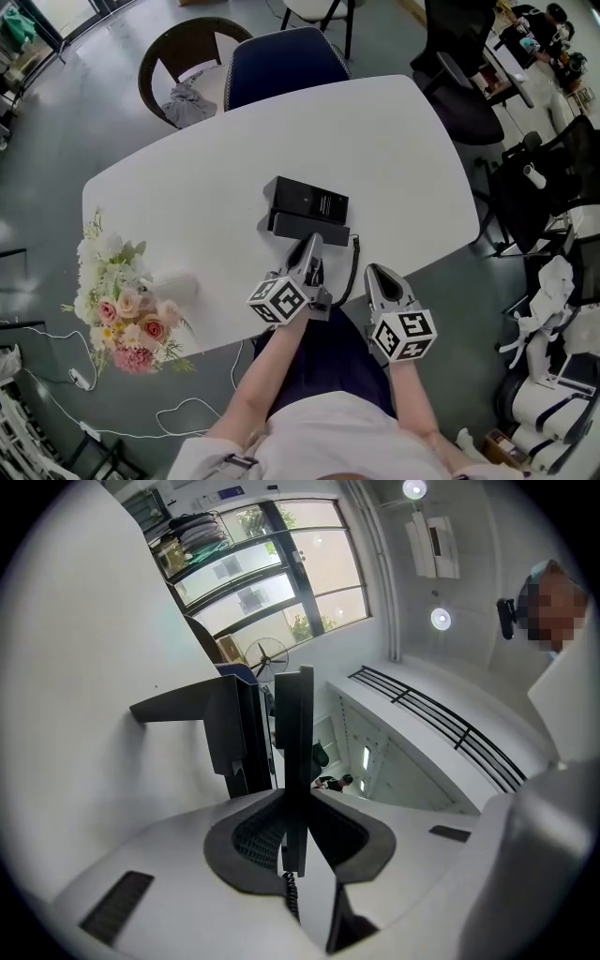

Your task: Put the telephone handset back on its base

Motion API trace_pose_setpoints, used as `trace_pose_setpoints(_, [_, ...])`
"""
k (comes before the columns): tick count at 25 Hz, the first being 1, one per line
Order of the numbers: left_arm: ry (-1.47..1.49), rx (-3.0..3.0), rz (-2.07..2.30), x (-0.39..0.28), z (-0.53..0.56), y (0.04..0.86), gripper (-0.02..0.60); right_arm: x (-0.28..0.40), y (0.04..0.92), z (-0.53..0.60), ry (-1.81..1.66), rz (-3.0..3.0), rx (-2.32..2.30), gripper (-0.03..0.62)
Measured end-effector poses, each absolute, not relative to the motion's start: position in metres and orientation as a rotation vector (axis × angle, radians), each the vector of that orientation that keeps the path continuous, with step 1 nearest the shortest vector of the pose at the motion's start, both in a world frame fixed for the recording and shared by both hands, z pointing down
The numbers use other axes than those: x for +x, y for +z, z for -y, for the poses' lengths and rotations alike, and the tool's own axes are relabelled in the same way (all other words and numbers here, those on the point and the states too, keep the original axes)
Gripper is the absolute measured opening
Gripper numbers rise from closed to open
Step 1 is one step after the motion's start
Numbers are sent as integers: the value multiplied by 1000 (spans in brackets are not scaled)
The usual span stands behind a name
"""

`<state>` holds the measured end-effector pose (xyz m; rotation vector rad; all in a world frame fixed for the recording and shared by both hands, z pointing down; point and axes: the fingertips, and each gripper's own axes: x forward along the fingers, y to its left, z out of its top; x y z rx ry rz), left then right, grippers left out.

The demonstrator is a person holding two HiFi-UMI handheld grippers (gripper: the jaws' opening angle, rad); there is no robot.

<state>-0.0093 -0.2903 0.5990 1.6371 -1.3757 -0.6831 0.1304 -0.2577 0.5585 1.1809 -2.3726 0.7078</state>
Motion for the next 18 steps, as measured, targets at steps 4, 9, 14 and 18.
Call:
trace_pose_setpoints(4, [-683, 1630, 1370, -13, 291, 604, 80, 130, 560, 254, 707, 2361, 1175, 43])
trace_pose_setpoints(9, [-693, 1608, 1358, -18, 292, 611, 80, 129, 562, 251, 703, 2353, 1166, 43])
trace_pose_setpoints(14, [-668, 1623, 1365, -19, 292, 614, 80, 125, 562, 250, 699, 2354, 1154, 43])
trace_pose_setpoints(18, [-630, 1624, 1341, -17, 294, 620, 80, 122, 563, 248, 702, 2355, 1148, 43])
